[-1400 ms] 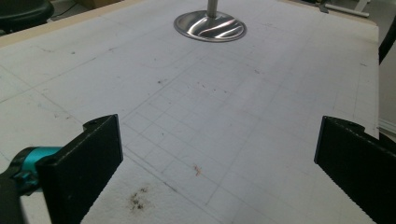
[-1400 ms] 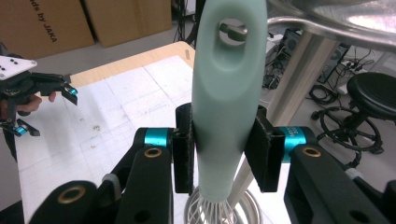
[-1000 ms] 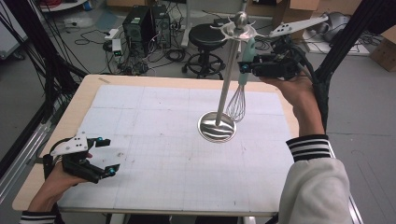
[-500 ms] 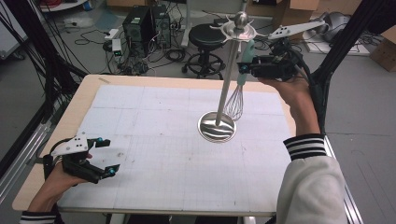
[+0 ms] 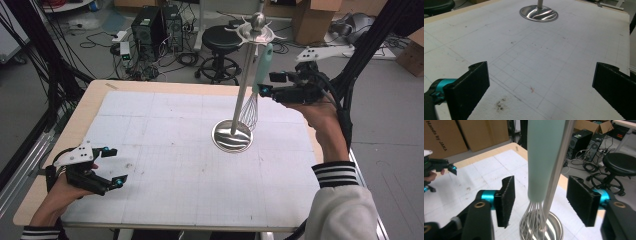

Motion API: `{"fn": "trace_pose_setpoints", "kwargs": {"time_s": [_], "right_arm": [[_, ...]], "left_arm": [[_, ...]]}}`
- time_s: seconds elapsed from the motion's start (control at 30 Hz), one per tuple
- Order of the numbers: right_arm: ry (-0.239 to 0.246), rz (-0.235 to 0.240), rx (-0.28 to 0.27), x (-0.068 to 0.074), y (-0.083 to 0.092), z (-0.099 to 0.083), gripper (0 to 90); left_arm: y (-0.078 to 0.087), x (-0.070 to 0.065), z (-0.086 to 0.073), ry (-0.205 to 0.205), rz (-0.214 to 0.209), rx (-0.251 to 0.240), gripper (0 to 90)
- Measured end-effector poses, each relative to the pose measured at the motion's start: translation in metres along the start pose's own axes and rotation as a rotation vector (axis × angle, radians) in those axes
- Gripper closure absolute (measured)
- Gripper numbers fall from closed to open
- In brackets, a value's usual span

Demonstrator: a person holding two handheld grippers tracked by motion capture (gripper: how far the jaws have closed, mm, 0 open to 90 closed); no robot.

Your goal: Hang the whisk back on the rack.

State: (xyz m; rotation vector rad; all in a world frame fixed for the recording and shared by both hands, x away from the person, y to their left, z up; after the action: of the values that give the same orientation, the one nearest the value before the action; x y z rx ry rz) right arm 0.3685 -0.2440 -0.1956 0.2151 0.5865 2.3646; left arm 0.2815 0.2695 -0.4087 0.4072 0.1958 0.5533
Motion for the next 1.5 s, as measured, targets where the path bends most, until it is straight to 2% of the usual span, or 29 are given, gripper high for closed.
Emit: {"fn": "trace_pose_setpoints", "kwargs": {"time_s": [0.17,0.27,0.3,0.33,0.43,0.83,0.97,1.03,1.17,1.5], "right_arm": [[-0.021,0.016,-0.010,0.001,0.002,-0.020,18.6],[-0.019,0.006,0.007,0.003,0.003,-0.033,10.1],[-0.004,0.007,0.008,0.003,0.003,-0.037,8.0],[-0.009,0.014,0.006,0.005,0.004,-0.042,0.4],[0.008,0.036,0.007,0.008,0.005,-0.054,0.4],[0.013,0.023,-0.038,0.020,0.012,-0.107,0.4],[0.037,0.008,-0.052,0.025,0.013,-0.124,0.4],[0.045,0.017,-0.072,0.029,0.013,-0.132,0.5],[0.046,0.009,-0.089,0.034,0.010,-0.148,0.5],[0.038,-0.028,-0.135,0.034,0.003,-0.188,0.5]], "left_arm": [[0.000,0.001,0.000,0.008,0.005,-0.005,1.7],[0.000,0.000,0.000,0.007,0.004,-0.002,1.7],[0.000,0.000,0.000,0.006,0.006,-0.001,1.7],[0.000,0.000,0.000,0.005,0.007,0.000,1.7],[0.001,-0.001,0.000,0.007,0.008,-0.007,1.7],[0.002,0.000,0.000,0.006,0.006,-0.018,1.7],[0.003,-0.001,-0.001,0.002,0.005,-0.020,1.7],[0.004,-0.002,-0.001,0.000,0.006,-0.020,1.7],[0.005,-0.004,-0.003,-0.005,0.009,-0.026,1.7],[0.010,-0.002,-0.009,-0.008,0.029,-0.036,1.7]]}}
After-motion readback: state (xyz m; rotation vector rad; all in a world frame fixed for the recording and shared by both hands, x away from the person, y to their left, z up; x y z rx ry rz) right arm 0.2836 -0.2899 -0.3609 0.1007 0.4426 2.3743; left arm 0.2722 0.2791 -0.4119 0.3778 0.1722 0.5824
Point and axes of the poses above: each handheld gripper's, and its own axes: y roughly backward along the jaws, z roughly out of its top, x roughly to its left, the point moved 2 cm from there along -y, roughly forward along the jaws, and after that the axes turned 1 degree about x, right-handed, at the moved point
